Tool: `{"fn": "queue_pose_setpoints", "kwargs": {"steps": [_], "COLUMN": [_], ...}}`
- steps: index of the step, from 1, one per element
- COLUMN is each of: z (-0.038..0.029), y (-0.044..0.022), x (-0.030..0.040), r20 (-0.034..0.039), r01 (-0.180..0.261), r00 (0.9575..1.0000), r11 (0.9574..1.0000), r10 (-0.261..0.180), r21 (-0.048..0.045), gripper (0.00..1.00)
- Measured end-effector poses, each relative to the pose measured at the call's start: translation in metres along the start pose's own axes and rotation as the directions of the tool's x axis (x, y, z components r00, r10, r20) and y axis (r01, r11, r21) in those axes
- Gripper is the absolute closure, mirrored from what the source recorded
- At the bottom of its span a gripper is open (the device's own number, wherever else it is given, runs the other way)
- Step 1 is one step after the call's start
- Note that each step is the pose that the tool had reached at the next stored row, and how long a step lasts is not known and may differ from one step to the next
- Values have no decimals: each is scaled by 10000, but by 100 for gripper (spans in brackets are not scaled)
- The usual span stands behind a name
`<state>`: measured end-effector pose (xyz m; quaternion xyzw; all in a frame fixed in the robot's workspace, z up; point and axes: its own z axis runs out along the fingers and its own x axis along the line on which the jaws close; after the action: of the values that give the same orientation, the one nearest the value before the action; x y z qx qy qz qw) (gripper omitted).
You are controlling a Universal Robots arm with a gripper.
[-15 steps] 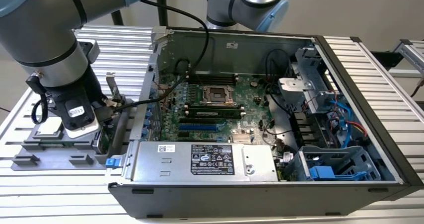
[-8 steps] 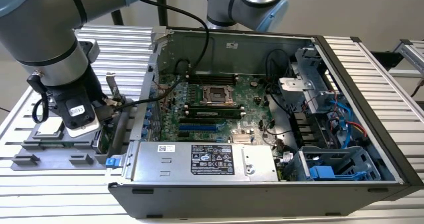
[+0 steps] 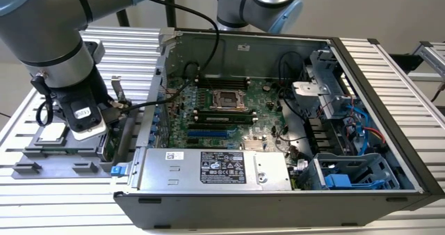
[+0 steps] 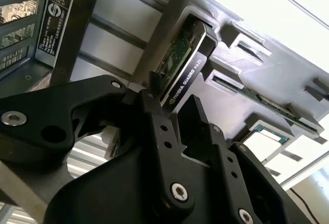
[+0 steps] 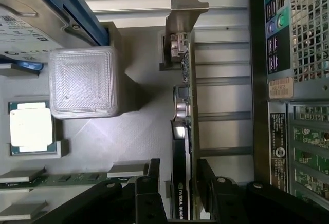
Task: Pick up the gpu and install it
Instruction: 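Pick up the gpu and move the gpu toward the slot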
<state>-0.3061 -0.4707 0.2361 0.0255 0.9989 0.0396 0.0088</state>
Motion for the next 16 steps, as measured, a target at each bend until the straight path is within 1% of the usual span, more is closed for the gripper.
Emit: {"fn": "queue_pose_setpoints", "kwargs": {"steps": [7, 8, 16], "z": [-1, -1, -1], "y": [0, 0, 0], "x": [5, 6, 12], "r20": [-10, -10, -20], "r01": [105, 119, 238], "r00": [9999, 9999, 9997], "r11": [9999, 9999, 9997], "r10": [-105, -119, -238], "r21": [-1, -1, -3], "gripper": [0, 100, 100]}}
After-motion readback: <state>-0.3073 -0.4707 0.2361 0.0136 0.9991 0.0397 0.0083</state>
